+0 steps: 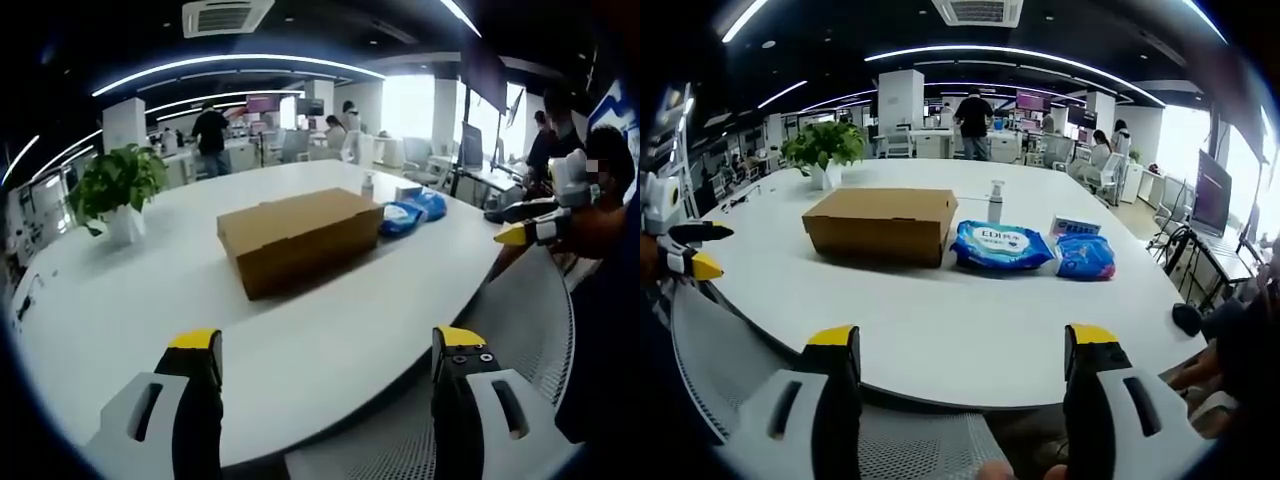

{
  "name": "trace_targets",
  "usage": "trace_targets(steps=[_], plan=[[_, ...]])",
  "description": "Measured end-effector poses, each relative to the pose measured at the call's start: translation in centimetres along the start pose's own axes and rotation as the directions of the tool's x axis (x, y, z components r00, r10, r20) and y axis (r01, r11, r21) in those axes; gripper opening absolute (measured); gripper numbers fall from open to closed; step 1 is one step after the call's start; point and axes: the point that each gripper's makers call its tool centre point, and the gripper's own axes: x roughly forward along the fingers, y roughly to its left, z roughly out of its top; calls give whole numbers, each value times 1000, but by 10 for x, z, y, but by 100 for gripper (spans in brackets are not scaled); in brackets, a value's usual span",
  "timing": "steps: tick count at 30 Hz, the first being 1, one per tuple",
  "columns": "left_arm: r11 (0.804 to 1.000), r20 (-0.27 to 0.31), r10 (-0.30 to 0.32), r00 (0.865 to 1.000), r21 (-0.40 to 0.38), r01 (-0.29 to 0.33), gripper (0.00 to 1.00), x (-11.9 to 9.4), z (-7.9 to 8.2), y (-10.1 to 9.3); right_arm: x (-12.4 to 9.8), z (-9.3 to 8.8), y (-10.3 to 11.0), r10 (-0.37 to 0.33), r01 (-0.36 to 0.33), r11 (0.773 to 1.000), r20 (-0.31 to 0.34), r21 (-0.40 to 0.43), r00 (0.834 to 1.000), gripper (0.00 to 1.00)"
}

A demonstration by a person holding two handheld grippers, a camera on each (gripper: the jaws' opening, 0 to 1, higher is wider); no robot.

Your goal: Operate the shoe box by opening the lid, removing the specified soft item, and placing it in the target area until the item is outside and the box remains undamaged.

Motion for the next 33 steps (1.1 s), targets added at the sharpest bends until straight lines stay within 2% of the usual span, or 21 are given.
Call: trace_targets(steps=[33], plan=[[1000,-2,-1,1000,11,1,86,0,0,0,0,3,7,28,-28,999,17,-39,999,78]])
